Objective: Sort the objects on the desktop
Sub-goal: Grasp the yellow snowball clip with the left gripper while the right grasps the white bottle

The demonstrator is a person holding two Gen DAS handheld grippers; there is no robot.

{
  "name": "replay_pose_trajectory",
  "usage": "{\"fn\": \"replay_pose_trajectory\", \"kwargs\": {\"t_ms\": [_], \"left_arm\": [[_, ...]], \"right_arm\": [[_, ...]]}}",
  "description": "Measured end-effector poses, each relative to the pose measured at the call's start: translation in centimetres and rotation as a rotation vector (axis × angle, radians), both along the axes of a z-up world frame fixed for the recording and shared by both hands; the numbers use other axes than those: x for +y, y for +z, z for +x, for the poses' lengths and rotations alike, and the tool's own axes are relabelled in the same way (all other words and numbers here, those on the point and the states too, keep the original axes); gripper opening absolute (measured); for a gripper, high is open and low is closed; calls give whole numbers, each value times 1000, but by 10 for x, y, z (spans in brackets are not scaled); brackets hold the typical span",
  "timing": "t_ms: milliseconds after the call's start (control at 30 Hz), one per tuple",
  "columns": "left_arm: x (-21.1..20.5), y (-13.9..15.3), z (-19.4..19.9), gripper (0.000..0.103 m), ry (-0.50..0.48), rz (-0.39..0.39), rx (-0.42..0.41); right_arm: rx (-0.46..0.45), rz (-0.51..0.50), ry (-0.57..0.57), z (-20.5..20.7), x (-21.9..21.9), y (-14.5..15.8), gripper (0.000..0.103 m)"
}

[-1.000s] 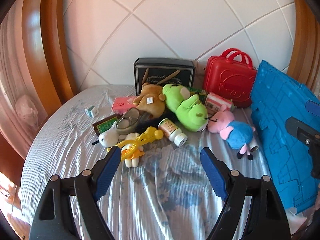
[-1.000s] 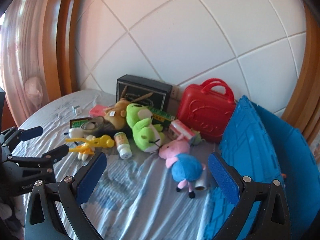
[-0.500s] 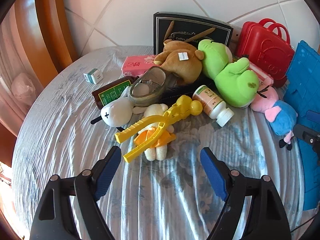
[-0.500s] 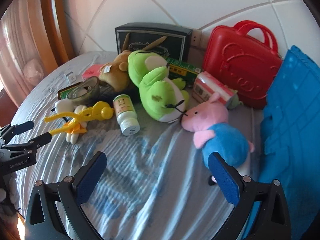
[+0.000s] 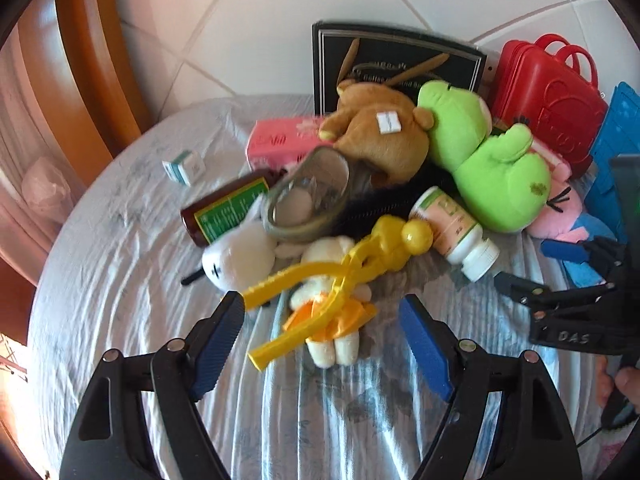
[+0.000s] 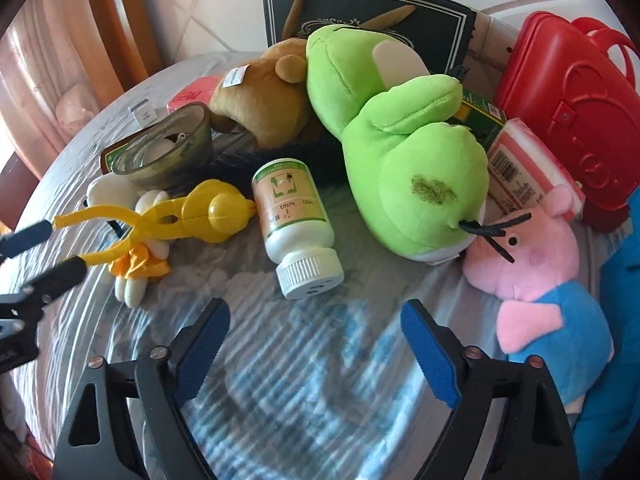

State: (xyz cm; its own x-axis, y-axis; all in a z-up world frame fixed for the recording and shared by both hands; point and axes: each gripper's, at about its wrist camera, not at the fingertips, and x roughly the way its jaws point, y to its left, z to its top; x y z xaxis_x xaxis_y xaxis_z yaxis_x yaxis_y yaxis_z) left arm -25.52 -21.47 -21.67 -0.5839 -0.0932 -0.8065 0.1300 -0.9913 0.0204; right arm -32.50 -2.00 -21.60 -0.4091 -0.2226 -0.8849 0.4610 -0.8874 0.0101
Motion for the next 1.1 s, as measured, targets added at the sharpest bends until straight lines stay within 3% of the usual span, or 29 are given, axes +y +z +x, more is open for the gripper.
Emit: {"fn": "replay_pose_trajectory", "kwargs": {"t_ms": [133, 333, 400, 500, 667, 833, 967, 1033, 1067, 1100], "left_arm": [[16, 11, -32, 80, -91, -54, 12], [36, -61, -83, 80, -180, -148, -177], [38, -77, -92, 80, -201, -137, -204], [43, -89, -104, 80, -205, -181, -205], [33, -96, -120, 69, -180, -124, -200], [23, -103, -129, 65, -163, -74, -198], [24, -102, -127, 50, -156, -68, -188], [26, -97, -122, 42, -153, -32, -179], [27, -94, -118, 33, -152, -12, -174], [27, -89, -114, 33, -148, 1, -166]], "right_arm": [[8, 4, -3, -12, 0, 1, 86], [-7, -2, -1, -25, -1, 0, 79], [-23, 1, 5, -30, -4, -5, 77], [-45, 2, 17, -39, -12, -16, 77], [-64, 5, 23, -59, -22, -29, 72], [-90, 8, 19, -76, -27, -43, 72], [-92, 25, 20, -81, -28, -50, 70], [-95, 37, 24, -79, -29, -52, 54], [-90, 38, 23, -76, -28, -50, 54], [-88, 26, 26, -72, -27, -47, 54]]}}
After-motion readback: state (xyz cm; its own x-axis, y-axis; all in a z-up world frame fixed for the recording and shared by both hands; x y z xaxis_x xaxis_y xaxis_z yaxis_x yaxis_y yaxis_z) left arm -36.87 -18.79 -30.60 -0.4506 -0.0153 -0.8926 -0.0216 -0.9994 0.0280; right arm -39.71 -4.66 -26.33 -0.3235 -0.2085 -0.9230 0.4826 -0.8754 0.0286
